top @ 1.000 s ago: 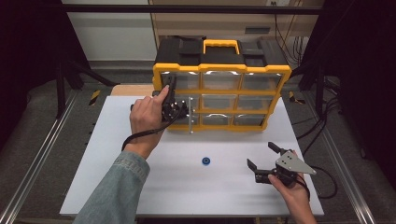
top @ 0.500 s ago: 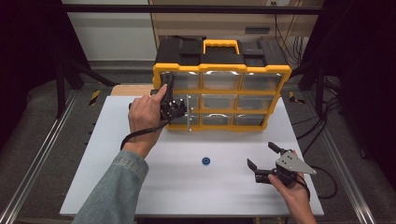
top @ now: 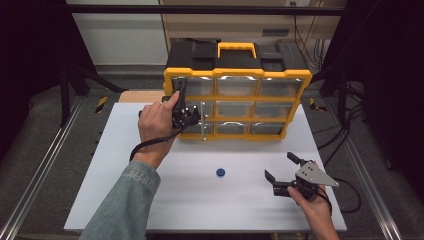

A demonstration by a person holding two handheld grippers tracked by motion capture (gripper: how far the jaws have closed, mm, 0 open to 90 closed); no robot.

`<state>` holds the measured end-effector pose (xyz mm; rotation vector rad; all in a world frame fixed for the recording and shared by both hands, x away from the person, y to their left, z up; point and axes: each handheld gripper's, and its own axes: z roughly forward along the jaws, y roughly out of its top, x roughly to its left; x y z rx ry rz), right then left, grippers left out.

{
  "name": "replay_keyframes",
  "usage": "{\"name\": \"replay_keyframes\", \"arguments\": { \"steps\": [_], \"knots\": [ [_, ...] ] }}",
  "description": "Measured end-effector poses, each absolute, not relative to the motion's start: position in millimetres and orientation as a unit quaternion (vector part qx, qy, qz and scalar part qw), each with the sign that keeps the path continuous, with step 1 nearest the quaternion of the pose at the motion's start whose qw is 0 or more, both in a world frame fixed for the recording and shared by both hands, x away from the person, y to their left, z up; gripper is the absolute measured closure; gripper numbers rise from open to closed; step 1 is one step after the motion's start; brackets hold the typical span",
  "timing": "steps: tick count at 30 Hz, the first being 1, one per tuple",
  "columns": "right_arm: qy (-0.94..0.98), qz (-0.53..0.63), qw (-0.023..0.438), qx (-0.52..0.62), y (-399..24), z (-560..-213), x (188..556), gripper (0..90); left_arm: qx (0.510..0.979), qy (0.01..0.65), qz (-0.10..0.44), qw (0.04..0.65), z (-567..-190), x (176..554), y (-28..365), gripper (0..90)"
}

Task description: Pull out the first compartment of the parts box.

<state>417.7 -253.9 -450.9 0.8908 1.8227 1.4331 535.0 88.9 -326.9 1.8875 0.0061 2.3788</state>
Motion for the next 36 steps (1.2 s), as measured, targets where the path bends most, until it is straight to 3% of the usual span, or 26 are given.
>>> {"name": "replay_keyframes", "arguments": {
  "steps": [36],
  "knots": [
    [0.694, 0.544, 0.323, 0.343, -253.6, -451.4, 418.0, 2.9, 0.613, -0.003, 0.788, 0.06, -328.9, 513.2, 89.4, 82.7]
  ]
}}
